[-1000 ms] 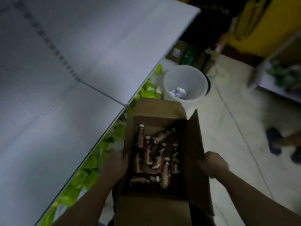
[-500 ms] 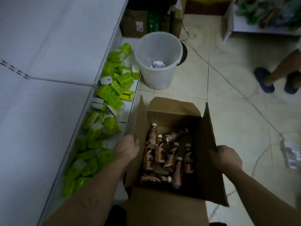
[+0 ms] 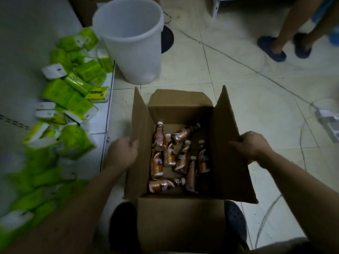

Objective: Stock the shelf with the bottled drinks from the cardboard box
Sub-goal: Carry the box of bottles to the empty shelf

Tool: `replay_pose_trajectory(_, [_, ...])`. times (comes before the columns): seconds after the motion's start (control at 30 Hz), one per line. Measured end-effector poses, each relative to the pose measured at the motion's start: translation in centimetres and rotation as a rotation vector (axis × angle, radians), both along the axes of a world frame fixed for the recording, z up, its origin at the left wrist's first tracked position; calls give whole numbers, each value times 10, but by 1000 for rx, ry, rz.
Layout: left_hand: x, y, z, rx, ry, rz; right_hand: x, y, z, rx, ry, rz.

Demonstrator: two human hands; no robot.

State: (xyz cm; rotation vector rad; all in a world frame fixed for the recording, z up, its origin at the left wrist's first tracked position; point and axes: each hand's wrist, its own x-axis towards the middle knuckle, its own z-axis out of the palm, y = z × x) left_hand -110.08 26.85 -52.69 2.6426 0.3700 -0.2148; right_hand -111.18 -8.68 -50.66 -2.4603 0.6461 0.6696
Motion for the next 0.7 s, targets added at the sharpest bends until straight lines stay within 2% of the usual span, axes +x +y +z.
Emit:
replay_pose_trajectory(0.1, [2, 6, -30, -18, -43, -40, -19, -5, -29, 63, -7, -84])
replay_pose_trajectory(0.2, [-20, 7, -48, -55, -67, -45, -45, 8, -39, 3, -44, -88])
replay_pose_trajectory(0.33, [-64, 25, -60, -126, -5, 33, -81, 31, -25, -177, -50, 1])
replay_pose_trajectory(0.47, [-78, 36, -63, -144, 30, -21, -99, 25, -26, -169, 36, -8])
replay_pose_trajectory(0.6, [-80, 40, -62, -33, 56, -28, -105, 22, -39, -249, 75, 48])
replay_pose_trajectory(0.7, [-76, 40, -52, -17, -1, 64, -109, 4, -43, -275, 51, -48])
